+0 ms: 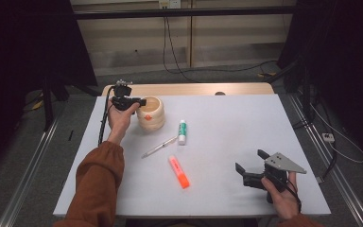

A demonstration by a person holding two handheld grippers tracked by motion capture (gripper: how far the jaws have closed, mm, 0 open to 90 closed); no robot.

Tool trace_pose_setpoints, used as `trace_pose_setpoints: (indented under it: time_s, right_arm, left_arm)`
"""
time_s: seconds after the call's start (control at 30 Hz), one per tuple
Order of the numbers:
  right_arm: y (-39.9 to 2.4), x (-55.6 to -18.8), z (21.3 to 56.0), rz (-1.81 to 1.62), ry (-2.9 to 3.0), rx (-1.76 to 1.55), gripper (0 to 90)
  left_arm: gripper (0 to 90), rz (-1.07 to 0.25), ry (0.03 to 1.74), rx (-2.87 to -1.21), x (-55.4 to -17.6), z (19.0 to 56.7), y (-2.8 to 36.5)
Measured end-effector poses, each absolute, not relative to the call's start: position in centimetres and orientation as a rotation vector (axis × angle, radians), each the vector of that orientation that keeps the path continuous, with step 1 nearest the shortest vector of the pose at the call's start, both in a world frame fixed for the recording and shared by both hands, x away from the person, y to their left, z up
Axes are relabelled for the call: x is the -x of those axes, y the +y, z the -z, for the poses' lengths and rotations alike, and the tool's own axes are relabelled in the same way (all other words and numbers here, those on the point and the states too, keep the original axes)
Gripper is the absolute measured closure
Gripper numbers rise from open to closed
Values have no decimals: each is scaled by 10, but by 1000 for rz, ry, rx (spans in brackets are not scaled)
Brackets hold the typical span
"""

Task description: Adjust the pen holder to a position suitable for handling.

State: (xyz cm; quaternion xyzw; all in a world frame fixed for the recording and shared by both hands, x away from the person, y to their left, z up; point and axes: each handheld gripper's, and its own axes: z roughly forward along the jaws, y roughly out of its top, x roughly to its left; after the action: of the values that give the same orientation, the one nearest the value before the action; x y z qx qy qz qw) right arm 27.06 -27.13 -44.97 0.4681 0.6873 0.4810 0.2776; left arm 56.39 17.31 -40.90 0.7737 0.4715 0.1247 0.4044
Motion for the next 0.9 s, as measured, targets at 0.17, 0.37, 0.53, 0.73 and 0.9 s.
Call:
trace_pose_setpoints:
  time_s: [0.17,0.37,0.53,0.73,0.9]
  right_arm:
    - [-271,-271,450,-1290,1847,-1258,37]
    - [-272,-271,450,-1289,1847,-1257,37]
    - [-271,-271,450,-1289,1847,-1255,37]
    - [-271,-271,450,-1288,1848,-1254,37]
    - [-271,-271,450,-1289,1847,-1253,37]
  left_arm:
    - [698,-297,1198,-1956,-566,409,175]
    - [717,-310,1214,-1950,-565,408,174]
    - [713,-298,1223,-1946,-564,407,175]
    - [706,-302,1231,-1921,-561,403,177]
    - [709,-310,1227,-1910,-560,400,178]
